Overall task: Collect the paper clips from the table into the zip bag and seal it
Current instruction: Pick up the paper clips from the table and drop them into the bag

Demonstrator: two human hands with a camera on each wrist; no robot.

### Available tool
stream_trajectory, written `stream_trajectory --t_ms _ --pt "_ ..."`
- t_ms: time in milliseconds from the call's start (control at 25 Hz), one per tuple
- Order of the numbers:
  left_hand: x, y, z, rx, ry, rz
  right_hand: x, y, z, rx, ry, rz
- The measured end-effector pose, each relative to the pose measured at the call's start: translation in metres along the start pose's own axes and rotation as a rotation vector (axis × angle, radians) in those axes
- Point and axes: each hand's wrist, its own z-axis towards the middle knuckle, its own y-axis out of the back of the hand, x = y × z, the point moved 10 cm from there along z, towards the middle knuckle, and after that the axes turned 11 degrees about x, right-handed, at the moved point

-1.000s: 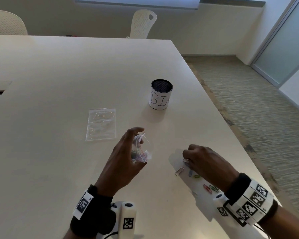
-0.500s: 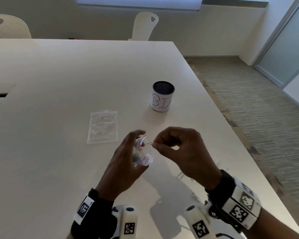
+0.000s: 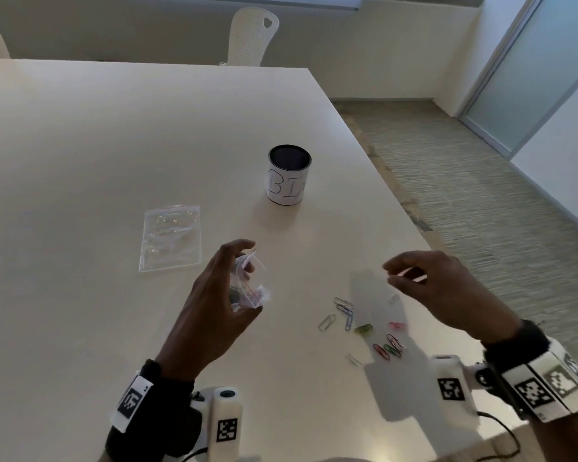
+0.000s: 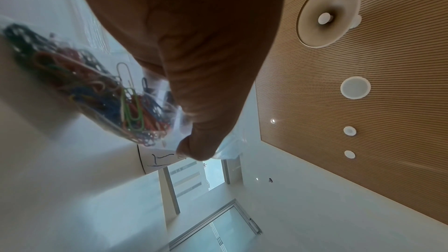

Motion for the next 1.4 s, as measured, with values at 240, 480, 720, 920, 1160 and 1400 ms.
stream_trajectory --t_ms 240,480,720,920,1160,1400 --pt "-0.002 0.0 0.0 0.003 -0.001 0.009 -0.053 -0.041 -0.018 0.042 -0.052 -0.197" --pt "0.0 0.0 0.0 0.007 0.016 0.036 -0.014 -0.066 -0.053 0.214 -0.01 -0.077" --pt "0.001 0.001 0.001 -0.001 0.018 0.037 -0.021 -0.079 -0.072 0.311 -0.29 -0.114" --pt "0.001 0.002 0.0 0.001 0.027 0.047 0.021 -0.102 -0.039 0.162 -0.176 -0.033" --pt "0.002 0.002 0.0 0.0 0.025 0.057 0.027 -0.094 -0.016 0.273 -0.059 -0.141" --pt "0.003 0.004 0.0 -0.015 0.022 0.033 0.051 -0.105 -0.018 0.216 0.214 -0.323"
